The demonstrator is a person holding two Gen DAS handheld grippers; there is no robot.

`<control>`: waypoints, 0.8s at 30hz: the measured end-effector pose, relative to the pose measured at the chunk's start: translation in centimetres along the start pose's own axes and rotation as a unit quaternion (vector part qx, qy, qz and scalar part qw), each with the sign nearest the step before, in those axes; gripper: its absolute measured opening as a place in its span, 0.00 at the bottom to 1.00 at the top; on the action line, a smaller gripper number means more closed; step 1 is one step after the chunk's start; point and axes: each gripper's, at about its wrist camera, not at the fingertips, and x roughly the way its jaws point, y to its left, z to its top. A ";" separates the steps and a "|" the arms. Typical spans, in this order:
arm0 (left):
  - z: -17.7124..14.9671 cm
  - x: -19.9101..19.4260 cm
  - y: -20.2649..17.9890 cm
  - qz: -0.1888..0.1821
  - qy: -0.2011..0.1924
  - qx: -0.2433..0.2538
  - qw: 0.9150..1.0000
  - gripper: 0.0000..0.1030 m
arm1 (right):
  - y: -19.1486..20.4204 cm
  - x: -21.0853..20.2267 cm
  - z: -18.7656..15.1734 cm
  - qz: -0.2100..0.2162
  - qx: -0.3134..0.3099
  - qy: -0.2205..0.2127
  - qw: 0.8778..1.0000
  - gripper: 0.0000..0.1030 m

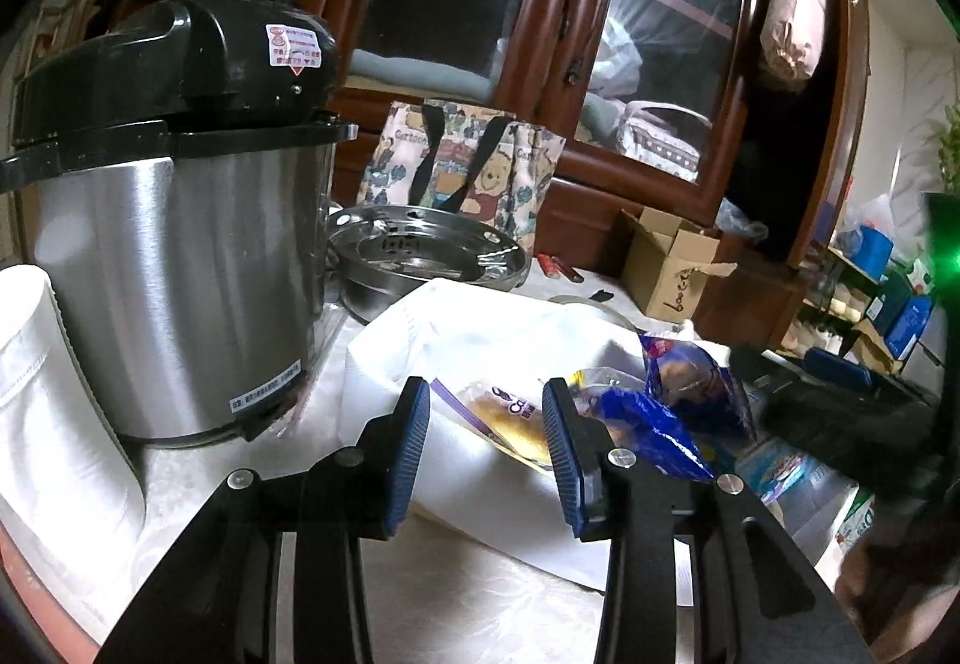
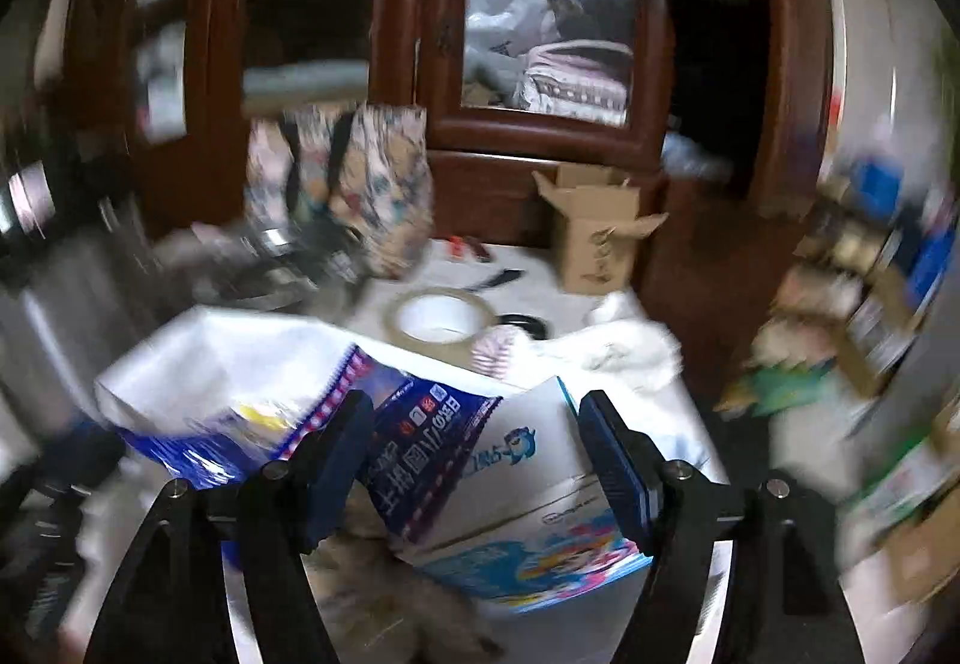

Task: Organize objects
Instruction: 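Push the packets down into the white bin with the right gripper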

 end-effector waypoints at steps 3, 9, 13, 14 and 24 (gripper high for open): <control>0.0 0.1 0.1 0.006 0.004 -0.003 1.000 0.37 | 1.8 -0.2 -0.9 -0.050 -0.066 -0.007 0.997 0.67; 0.0 0.1 0.5 0.011 0.010 -0.008 1.000 0.37 | -3.0 0.7 -0.9 -0.055 0.005 0.038 0.998 0.65; 0.1 0.2 0.8 0.018 0.017 -0.015 1.000 0.37 | -6.5 0.6 -1.4 -0.014 0.073 0.061 0.995 0.67; 0.1 0.2 0.9 0.021 0.019 -0.015 0.999 0.37 | -6.9 0.5 -1.3 -0.011 0.084 0.065 0.994 0.67; 0.5 -0.7 1.9 0.034 0.003 -0.028 0.999 0.37 | -4.0 -1.4 0.6 0.219 0.187 0.059 0.956 0.68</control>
